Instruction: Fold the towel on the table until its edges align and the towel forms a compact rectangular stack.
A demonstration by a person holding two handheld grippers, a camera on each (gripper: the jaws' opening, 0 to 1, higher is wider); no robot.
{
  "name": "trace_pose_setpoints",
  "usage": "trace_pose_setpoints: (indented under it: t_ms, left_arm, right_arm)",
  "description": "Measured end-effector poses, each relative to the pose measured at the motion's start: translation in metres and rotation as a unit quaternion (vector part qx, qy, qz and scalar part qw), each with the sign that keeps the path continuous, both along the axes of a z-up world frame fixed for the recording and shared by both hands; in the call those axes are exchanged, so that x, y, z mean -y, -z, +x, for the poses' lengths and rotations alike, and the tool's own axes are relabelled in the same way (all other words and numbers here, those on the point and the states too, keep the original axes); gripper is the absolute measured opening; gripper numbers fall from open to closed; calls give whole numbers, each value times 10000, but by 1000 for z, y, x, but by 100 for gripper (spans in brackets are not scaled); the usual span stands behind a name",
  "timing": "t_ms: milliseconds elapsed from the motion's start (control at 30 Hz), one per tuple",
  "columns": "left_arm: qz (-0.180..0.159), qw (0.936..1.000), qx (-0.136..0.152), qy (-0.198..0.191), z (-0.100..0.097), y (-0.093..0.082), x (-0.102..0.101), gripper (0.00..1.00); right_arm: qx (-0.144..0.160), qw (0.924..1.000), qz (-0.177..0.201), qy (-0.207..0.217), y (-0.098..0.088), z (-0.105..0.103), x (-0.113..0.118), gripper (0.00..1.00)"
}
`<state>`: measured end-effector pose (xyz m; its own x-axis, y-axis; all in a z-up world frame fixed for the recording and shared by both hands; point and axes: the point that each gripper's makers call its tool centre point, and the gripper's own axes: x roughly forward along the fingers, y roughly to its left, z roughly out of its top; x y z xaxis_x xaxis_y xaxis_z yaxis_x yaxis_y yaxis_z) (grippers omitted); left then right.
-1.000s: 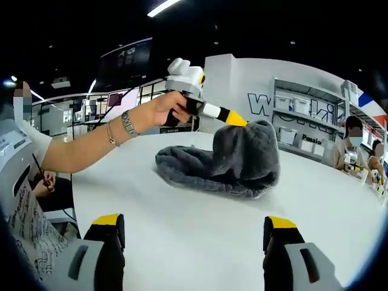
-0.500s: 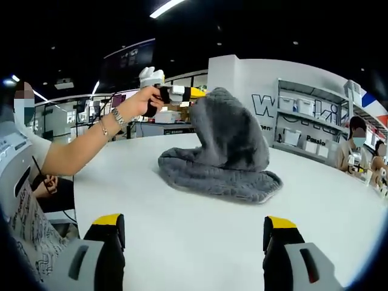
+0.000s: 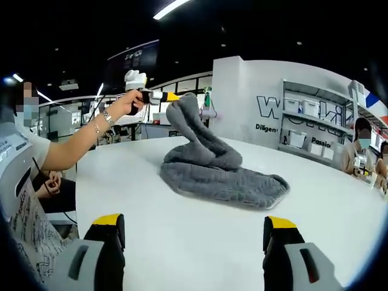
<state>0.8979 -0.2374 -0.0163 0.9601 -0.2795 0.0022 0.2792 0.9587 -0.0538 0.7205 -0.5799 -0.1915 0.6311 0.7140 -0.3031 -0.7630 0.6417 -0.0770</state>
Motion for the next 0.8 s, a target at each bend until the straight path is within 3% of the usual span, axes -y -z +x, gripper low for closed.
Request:
trace_pose_setpoints:
  t_ms: [167, 433, 600, 800]
  left_arm:
    - [145, 9989, 63, -430, -17, -6, -44, 2]
    - [411, 9941, -65, -1006, -49, -1, -103, 3]
    - [604, 9898, -210, -1271, -67, 8, -129, 3]
    - [785, 9846, -495, -1484, -88, 30, -152, 3]
  right_arm:
    - [3, 10000, -43, -74, 2, 3, -6, 99]
    - [22, 9996, -95, -279, 1, 4, -20, 99]
    - [8, 9992, -111, -375, 3, 4, -27, 99]
    - [-44, 9988, -164, -457, 8, 5, -35, 98]
